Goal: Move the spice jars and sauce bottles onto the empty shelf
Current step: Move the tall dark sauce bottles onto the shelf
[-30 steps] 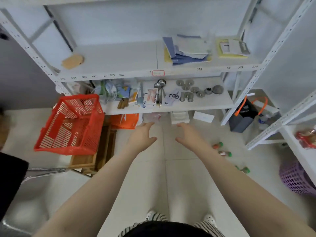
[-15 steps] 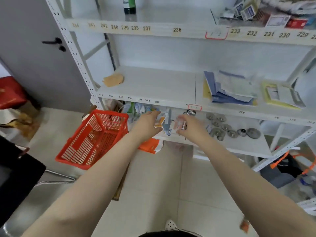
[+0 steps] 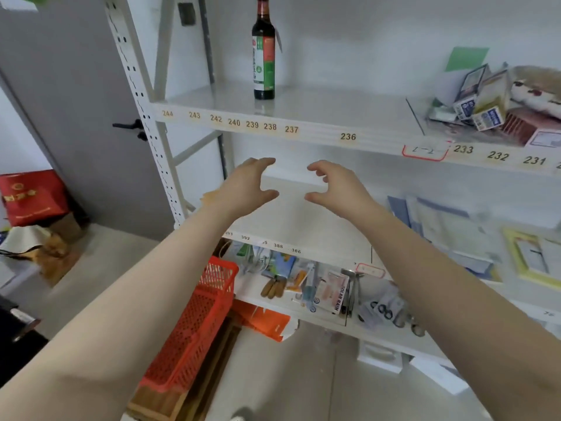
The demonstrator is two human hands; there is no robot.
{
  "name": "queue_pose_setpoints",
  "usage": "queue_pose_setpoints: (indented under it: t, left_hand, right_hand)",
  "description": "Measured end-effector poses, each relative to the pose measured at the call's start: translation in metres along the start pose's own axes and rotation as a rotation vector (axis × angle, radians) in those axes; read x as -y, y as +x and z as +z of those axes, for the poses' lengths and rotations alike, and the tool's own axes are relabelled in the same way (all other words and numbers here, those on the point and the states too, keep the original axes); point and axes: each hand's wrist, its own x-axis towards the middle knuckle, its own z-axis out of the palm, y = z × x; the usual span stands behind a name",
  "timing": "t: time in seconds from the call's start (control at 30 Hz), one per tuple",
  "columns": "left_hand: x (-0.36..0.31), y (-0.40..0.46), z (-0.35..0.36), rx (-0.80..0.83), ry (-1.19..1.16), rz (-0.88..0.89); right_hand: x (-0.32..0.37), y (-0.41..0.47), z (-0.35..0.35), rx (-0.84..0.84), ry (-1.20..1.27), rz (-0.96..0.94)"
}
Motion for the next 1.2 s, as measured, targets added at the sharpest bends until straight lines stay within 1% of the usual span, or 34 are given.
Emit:
queue_pose_setpoints:
  t: [0.2, 0.33, 0.47, 0.57, 0.7, 0.8, 0.97, 1.03, 1.1, 1.2]
  left_hand:
    - [0.027, 0.088, -0.041, -0.114, -0.110, 0.040]
    - [0.053, 0.150, -0.065, -0.124, -0.109, 0.059]
    - [0.078, 0.207, -0.084, -0.136, -0.139, 0.068]
    - [0.095, 0.247, -0.091, -0.166, -0.228, 0.042]
    - [0.110, 0.296, -0.089, -0.169, -0.402, -0.029]
    - [0.119, 0.331, -0.084, -0.180, -0.476, -0.064]
    - [0.136, 0.378, -0.071, -0.140, -0.611, -0.070]
    - [0.141, 0.390, -0.069, -0.113, -0.682, -0.050]
    - [0.144, 0.399, -0.068, -0.058, -0.778, -0.019]
    - [0.144, 0.410, -0.068, 0.017, -0.890, 0.040]
  right_hand:
    - [0.025, 0.095, -0.013, -0.122, 0.029, -0.030]
    - [0.036, 0.159, -0.011, -0.141, 0.053, -0.035]
    - [0.040, 0.219, -0.011, -0.164, 0.090, 0.006]
    - [0.037, 0.259, -0.009, -0.156, 0.139, 0.034]
    - [0.029, 0.313, -0.006, -0.118, 0.194, 0.070]
    - [0.023, 0.353, 0.001, -0.096, 0.266, 0.082]
    - [0.014, 0.402, 0.012, -0.014, 0.380, 0.132]
    - [0.016, 0.414, 0.017, 0.007, 0.438, 0.124]
    - [0.020, 0.422, 0.022, 0.013, 0.501, 0.098]
    - [0.023, 0.431, 0.034, -0.021, 0.590, 0.065]
